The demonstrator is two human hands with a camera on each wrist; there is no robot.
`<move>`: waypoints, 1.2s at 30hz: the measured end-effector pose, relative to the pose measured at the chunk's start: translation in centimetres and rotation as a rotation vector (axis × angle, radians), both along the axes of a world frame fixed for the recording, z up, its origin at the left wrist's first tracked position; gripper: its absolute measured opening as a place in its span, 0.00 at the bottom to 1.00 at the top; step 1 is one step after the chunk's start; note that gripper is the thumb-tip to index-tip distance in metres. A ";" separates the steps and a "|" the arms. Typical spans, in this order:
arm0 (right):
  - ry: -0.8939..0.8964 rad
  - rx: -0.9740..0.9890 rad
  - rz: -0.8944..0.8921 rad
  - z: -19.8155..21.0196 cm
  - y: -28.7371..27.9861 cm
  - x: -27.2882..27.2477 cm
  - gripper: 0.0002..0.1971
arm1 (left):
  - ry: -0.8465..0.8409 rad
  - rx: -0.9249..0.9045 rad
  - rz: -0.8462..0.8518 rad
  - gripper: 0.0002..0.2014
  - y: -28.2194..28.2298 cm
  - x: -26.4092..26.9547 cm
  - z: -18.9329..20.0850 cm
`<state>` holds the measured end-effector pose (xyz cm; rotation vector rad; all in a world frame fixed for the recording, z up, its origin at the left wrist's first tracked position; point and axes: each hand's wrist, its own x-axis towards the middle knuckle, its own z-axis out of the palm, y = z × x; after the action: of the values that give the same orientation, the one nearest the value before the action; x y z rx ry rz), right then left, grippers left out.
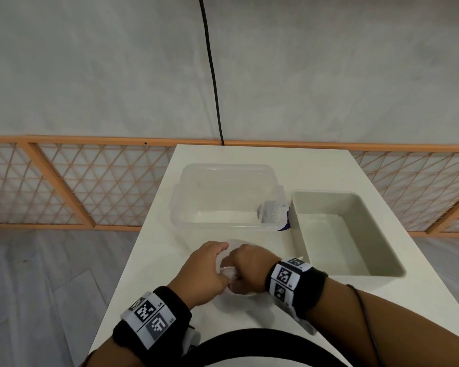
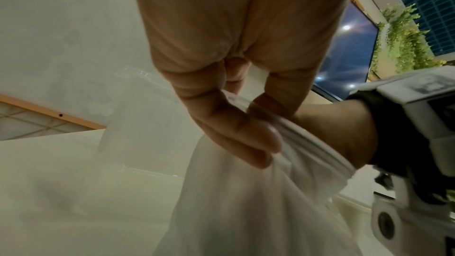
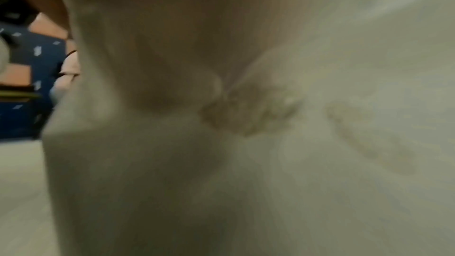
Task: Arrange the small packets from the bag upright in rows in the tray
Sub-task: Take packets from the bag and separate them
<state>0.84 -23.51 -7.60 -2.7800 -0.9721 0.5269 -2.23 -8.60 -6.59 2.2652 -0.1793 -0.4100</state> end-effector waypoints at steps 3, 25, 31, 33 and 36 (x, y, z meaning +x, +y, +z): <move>0.047 0.188 -0.079 0.5 -1.6 0.4 0.12 | 0.017 -0.007 0.034 0.35 -0.1 0.3 0.1; 0.275 0.839 -0.486 2.6 -8.8 2.3 0.12 | 0.109 0.043 0.055 0.35 -2.9 2.0 1.9; 0.389 1.039 -0.619 2.6 -8.6 2.3 0.12 | 0.076 0.024 0.053 0.28 -2.6 1.6 1.6; 0.456 1.114 -0.662 3.0 -8.5 2.3 0.11 | 0.066 0.027 0.052 0.25 -2.5 1.5 1.8; 0.545 1.207 -0.690 4.0 -8.7 2.3 0.09 | 0.056 0.113 0.051 0.23 -2.0 1.4 1.8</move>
<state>3.09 -32.25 -3.58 -1.5536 -0.0552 0.3503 -0.87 -10.61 -4.78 2.3604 -0.0710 -0.4670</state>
